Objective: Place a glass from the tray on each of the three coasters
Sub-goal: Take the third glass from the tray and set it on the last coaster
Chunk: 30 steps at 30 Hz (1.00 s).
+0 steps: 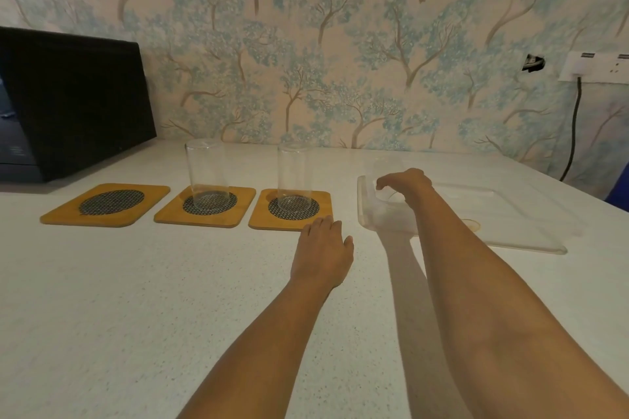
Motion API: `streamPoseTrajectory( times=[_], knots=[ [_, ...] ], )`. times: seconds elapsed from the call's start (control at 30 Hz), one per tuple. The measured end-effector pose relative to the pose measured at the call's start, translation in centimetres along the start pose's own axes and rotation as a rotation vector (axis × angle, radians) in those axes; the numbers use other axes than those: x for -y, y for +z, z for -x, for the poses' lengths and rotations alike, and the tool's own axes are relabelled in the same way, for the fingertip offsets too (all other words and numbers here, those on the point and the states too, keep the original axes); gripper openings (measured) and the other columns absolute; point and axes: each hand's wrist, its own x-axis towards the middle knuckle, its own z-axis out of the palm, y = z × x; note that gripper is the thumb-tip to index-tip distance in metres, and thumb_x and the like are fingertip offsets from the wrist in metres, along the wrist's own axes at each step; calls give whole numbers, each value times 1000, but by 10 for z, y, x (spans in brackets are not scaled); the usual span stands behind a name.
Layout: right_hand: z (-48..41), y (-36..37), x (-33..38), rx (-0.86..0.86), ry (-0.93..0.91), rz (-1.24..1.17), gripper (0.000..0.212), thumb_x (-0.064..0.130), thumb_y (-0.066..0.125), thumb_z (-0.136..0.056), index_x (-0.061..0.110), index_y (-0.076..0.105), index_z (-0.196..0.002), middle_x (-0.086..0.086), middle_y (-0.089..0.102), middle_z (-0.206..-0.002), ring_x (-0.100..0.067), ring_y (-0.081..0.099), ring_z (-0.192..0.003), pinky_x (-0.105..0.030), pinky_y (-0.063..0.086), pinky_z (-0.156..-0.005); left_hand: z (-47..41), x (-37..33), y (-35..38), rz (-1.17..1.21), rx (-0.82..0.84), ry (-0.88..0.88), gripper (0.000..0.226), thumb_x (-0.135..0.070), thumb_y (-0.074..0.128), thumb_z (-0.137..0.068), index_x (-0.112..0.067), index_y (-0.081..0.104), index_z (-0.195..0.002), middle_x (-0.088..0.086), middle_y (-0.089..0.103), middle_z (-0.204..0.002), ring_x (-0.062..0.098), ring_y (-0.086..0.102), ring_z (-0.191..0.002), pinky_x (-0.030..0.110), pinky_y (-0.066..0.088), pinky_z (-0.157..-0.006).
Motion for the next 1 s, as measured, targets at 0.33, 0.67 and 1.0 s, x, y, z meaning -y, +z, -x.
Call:
streamPoseTrajectory(
  times=[0.33,0.67,1.0],
  knots=[
    [25,-20,0,122,-37,-765,92,28,80,-68,10,31,-144,-8,47,-132,-25,57,-116,-34,47,-87,6,-1,-4,41,-14,-2,50,-33,28,-104,-9,32,-147,8,30,-156,23,24,-146,36,16,-121],
    [71,-31,9,271,-23,-1126,64,43,57,-90,18,33,-144,-5,46,-121,-26,56,-119,-37,46,-85,26,12,-9,62,-68,11,49,-31,30,-104,-11,31,-148,6,27,-158,21,23,-147,34,18,-122],
    [127,-6,19,319,-89,-999,76,23,78,-75,22,38,-140,-3,40,-129,-27,53,-116,-43,53,-71,64,59,-32,21,-66,-31,48,-29,33,-103,-11,34,-147,6,31,-157,22,28,-145,36,24,-119]
  ],
)
